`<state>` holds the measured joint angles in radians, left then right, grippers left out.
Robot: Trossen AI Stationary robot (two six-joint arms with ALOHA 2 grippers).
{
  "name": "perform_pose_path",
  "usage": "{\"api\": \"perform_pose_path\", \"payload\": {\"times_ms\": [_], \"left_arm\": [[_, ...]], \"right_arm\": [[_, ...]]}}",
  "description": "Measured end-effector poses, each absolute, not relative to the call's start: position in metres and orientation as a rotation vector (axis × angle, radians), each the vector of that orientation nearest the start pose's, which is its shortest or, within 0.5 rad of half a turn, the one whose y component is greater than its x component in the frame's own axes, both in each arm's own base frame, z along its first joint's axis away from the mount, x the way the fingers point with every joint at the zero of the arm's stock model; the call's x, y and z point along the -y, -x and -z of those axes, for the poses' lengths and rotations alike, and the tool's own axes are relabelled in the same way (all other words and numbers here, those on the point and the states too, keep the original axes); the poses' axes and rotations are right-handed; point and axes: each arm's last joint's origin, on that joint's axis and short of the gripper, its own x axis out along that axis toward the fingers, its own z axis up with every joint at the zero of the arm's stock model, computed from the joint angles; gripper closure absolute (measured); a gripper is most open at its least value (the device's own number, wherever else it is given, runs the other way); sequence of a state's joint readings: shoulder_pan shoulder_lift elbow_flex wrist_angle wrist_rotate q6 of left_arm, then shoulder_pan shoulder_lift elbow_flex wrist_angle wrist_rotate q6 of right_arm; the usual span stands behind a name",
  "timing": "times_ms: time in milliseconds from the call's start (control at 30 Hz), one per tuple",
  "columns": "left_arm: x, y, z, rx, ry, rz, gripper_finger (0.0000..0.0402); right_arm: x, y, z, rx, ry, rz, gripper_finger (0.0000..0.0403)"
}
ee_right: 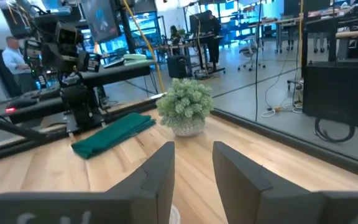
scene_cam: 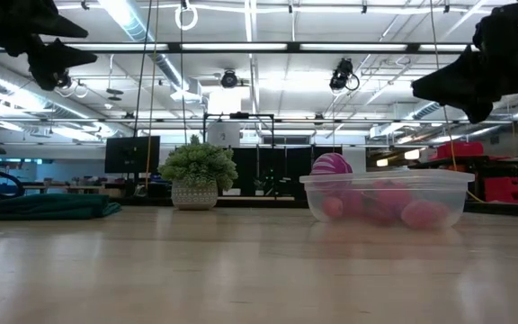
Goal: Pick and placing Produce into tupperware
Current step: Return to Home Position
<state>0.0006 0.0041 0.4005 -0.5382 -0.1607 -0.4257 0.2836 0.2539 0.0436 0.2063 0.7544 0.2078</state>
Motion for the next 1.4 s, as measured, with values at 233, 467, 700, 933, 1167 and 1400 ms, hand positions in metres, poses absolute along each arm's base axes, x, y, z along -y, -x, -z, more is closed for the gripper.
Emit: {"api": "perform_pose_path", "payload": {"times_ms": [233,467,700,933,1167,1400], "left_arm": [[-0.005,-0.079,-0.221,0.061,0.347,-0.173,0.0194],[-0.005,-0.095,-0.177,0.050,0.336,-0.175,0.0200],[-0.005,-0.097,-0.172,0.080,0.309,-0.170,0.0198],[-0.005,-0.098,-0.170,0.046,0.228,-0.173,0.0200],[-0.005,-0.098,-0.171,0.062,0.202,-0.175,0.0203],[-0.005,-0.098,-0.172,0.062,0.091,-0.178,0.0200]], "right_arm": [[-0.010,-0.107,-0.178,0.046,-0.202,0.469,0.0286],[-0.010,-0.107,-0.178,0.046,-0.202,0.469,0.0286],[-0.010,-0.107,-0.178,0.046,-0.201,0.469,0.0286],[-0.010,-0.107,-0.179,0.046,-0.201,0.469,0.0286],[-0.010,-0.107,-0.179,0.047,-0.201,0.469,0.0286],[-0.011,-0.107,-0.179,0.047,-0.202,0.469,0.0286]]}}
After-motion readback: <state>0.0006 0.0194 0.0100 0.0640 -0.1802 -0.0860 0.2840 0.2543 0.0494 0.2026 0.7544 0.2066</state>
